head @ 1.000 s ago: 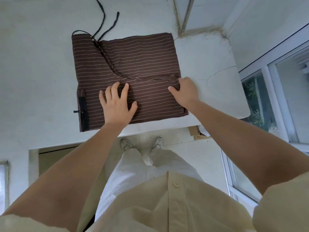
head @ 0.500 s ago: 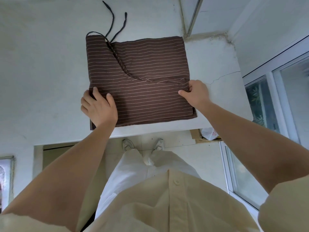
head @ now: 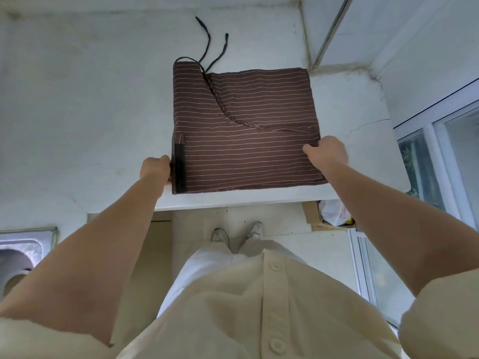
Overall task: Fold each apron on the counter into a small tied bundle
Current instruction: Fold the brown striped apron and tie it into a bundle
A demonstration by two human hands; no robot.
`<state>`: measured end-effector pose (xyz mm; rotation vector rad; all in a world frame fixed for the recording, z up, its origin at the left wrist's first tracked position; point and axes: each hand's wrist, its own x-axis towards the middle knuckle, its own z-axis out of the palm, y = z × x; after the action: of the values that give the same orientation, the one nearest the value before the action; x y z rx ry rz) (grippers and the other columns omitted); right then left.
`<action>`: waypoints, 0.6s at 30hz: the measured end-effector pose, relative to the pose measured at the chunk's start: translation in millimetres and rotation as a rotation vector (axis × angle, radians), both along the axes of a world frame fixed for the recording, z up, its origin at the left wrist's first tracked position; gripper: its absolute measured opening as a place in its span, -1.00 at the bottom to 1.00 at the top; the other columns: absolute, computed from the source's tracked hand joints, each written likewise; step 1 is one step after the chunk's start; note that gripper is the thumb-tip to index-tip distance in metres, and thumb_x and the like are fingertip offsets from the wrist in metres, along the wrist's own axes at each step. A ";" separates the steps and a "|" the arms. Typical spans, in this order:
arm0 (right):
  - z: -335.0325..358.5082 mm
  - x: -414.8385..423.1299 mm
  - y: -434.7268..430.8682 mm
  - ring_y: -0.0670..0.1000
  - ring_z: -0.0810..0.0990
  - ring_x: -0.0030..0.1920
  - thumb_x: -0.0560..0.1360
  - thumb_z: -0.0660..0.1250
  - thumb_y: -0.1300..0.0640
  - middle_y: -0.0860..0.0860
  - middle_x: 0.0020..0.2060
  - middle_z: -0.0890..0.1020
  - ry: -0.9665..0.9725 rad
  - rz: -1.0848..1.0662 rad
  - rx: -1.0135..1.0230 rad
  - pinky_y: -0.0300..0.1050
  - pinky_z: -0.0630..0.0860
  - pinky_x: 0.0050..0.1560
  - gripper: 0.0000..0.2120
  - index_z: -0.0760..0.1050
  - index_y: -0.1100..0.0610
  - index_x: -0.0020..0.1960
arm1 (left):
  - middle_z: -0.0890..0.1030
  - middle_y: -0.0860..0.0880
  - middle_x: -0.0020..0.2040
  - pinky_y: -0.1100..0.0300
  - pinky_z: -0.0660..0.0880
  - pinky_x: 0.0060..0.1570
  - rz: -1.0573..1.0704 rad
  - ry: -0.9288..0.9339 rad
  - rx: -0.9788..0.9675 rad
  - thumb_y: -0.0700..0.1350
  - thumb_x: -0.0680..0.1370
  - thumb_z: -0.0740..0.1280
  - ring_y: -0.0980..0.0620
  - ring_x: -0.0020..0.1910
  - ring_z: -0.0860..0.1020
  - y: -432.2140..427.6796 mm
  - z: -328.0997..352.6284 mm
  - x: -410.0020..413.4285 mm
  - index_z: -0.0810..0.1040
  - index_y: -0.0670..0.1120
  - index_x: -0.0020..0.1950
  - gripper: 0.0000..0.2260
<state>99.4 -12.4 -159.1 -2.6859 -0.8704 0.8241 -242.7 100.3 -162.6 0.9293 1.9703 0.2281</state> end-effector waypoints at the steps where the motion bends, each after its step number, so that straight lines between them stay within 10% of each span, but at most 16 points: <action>1: 0.3 0.7 -3.4 0.08 0.56 -0.18 0.54 0.28 -0.07 0.02 -0.27 0.53 0.021 -0.031 0.001 -0.07 0.47 -0.15 -0.73 0.47 0.15 -0.13 | 0.62 -0.19 -0.02 -0.01 0.56 0.13 0.012 -0.044 -0.025 -0.12 0.63 0.16 -0.14 -0.05 0.62 -1.3 1.7 -1.5 0.50 -0.19 -0.01 -0.81; 7: 2.8 -0.9 -26.1 0.00 0.49 -0.31 0.52 0.32 -0.08 0.02 -0.30 0.52 0.090 -0.161 -0.017 -0.12 0.43 -0.24 -0.69 0.45 0.17 -0.16 | 0.58 -0.12 -0.07 0.03 0.56 -0.14 0.119 -0.505 -0.175 -0.20 0.66 0.08 -0.08 -0.10 0.60 -18.5 7.9 -15.7 0.48 -0.16 0.07 -0.81; 18: 1.9 -2.2 -43.0 0.11 0.47 -0.18 0.57 0.28 0.08 0.06 -0.32 0.45 0.071 -0.174 0.138 -0.01 0.47 -0.08 -0.64 0.28 0.12 -0.34 | 0.63 -0.16 0.11 0.05 0.59 0.06 0.080 -0.422 -0.052 -0.21 0.59 0.33 -0.10 0.05 0.63 -24.7 3.3 -4.4 0.57 -0.21 0.12 -0.86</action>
<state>97.2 -55.4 -157.3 -2.5524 -0.6420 0.7848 -247.2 75.7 -159.3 0.7019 1.6148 0.3845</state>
